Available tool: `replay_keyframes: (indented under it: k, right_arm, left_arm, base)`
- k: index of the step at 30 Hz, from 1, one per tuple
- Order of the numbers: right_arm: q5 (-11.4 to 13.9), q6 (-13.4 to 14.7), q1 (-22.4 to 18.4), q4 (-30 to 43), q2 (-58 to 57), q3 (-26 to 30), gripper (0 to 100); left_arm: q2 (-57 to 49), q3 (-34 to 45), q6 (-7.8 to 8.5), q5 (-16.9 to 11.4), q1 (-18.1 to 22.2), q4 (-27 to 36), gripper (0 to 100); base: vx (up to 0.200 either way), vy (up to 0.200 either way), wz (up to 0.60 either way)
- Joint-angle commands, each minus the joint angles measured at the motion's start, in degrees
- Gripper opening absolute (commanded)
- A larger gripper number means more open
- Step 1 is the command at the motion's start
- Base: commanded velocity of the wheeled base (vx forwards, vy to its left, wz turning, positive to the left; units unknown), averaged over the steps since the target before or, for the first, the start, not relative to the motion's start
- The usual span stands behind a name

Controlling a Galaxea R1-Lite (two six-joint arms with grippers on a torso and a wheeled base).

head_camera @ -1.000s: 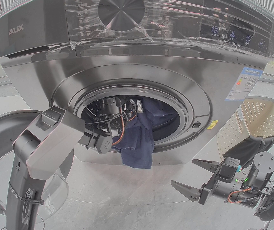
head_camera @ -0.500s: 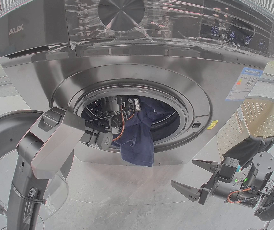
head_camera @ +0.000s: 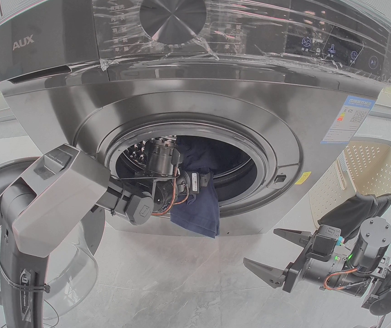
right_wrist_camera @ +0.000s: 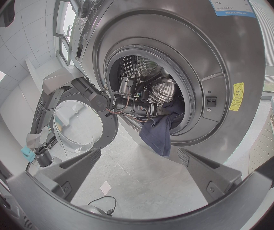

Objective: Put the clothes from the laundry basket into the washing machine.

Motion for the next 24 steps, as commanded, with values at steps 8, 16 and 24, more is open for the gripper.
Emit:
replay_keyframes:
  k: [8, 16, 24]
  right_arm:
    - [0.04, -0.1, 0.11, -0.01, 0.08, -0.05, 100]
    - [0.04, -0.1, 0.11, -0.01, 0.08, -0.05, 100]
    - [0.04, -0.1, 0.02, -0.01, 0.17, -0.05, 100]
  left_arm:
    - [-1.71, 5.09, 1.05, -0.19, -1.14, 3.11, 0]
    - [0.31, 3.59, 2.28, -0.19, -1.14, 1.09, 0]
    - [6.11, -8.1, -0.36, 1.22, -0.44, -7.7, 0]
  base:
    - [0.0, 0.0, 0.0]
    - [0.0, 0.0, 0.0]
    - [0.0, 0.0, 0.0]
